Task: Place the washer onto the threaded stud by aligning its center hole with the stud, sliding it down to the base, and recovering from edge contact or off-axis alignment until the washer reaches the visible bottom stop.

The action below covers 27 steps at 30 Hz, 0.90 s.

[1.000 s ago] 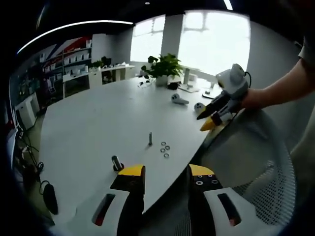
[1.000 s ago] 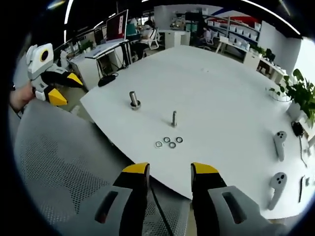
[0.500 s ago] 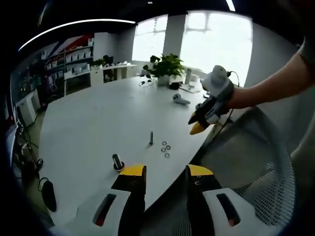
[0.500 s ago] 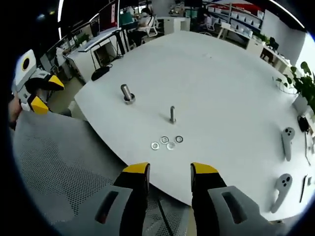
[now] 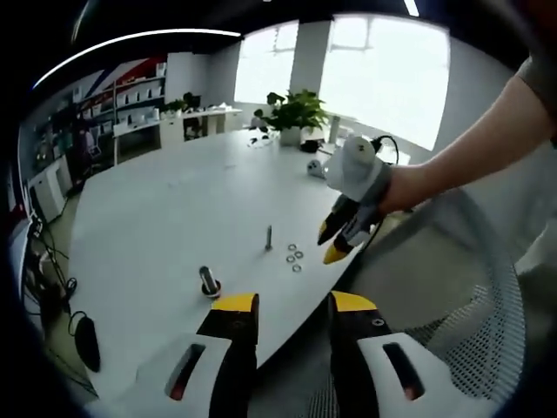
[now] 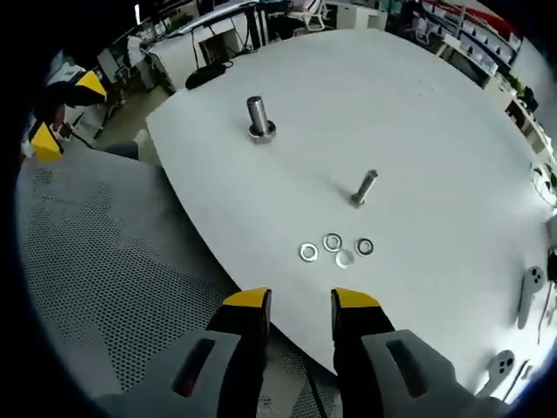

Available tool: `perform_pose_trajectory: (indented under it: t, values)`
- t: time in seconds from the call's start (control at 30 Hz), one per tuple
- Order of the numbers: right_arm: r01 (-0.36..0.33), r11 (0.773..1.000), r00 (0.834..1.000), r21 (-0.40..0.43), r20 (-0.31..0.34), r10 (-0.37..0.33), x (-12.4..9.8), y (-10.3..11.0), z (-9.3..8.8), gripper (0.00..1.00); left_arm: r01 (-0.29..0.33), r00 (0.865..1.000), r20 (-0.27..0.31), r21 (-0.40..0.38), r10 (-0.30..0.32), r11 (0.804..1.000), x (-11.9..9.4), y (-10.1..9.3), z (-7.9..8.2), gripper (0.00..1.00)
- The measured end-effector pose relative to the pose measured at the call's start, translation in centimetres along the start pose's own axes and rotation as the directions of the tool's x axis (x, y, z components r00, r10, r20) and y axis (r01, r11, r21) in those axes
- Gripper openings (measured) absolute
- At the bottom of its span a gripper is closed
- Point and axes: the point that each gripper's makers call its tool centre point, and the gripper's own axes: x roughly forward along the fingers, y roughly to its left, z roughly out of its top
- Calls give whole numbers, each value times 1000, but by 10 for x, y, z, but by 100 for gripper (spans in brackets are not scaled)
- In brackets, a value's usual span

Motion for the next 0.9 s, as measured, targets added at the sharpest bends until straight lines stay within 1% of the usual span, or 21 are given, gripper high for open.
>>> perform_pose_trajectory:
  t: [0.1, 0.23, 0.3, 0.37, 0.47, 0.6, 0.67, 0.73, 0.8, 0.87, 0.9]
  values:
    - [-7, 1000, 1000, 14, -10, 7, 6, 1, 1, 29, -1, 1000, -3, 5, 1, 1000, 0, 0, 0, 30]
    - [4, 1000, 1000, -3, -26, -5, 15, -2, 2, 29, 0, 1000, -9, 20, 0, 1000, 1, -1, -1, 29]
    - [6, 1000, 999, 7, -33, -6, 22, -4, 4, 29, 0, 1000, -9, 29, 1, 1000, 1, -2, 0, 29]
    - [13, 1000, 1000, 29, -25, -12, 24, -6, 7, 29, 1, 1000, -22, 36, -1, 999, 2, -3, -2, 29]
    - [7, 999, 1000, 50, -22, -6, 28, -6, 10, 29, 5, 1000, -22, 44, -4, 999, 2, -4, -2, 29]
    - [-3, 1000, 1000, 28, -13, 4, 33, -5, 14, 29, 12, 999, -30, 40, -10, 999, 3, -4, -3, 28]
    - [-7, 1000, 999, 19, -36, 8, 36, -5, 11, 29, 12, 999, -33, 39, -11, 999, 3, -4, -4, 28]
    - [-6, 1000, 999, 9, -47, 7, 40, -5, 11, 29, 12, 999, -34, 38, -10, 999, 3, -4, -5, 28]
    - [-8, 1000, 999, 16, -49, 9, 42, -2, 12, 28, 7, 999, -36, 36, -6, 999, 3, -3, -5, 28]
    - [-10, 1000, 998, 19, -54, 11, 46, -1, 14, 28, 4, 1000, -10, 32, -4, 999, 1, -2, 0, 27]
    - [-4, 1000, 997, 12, -72, 5, 47, 0, 12, 28, 2, 1000, -8, 30, -2, 1000, 1, -2, 0, 27]
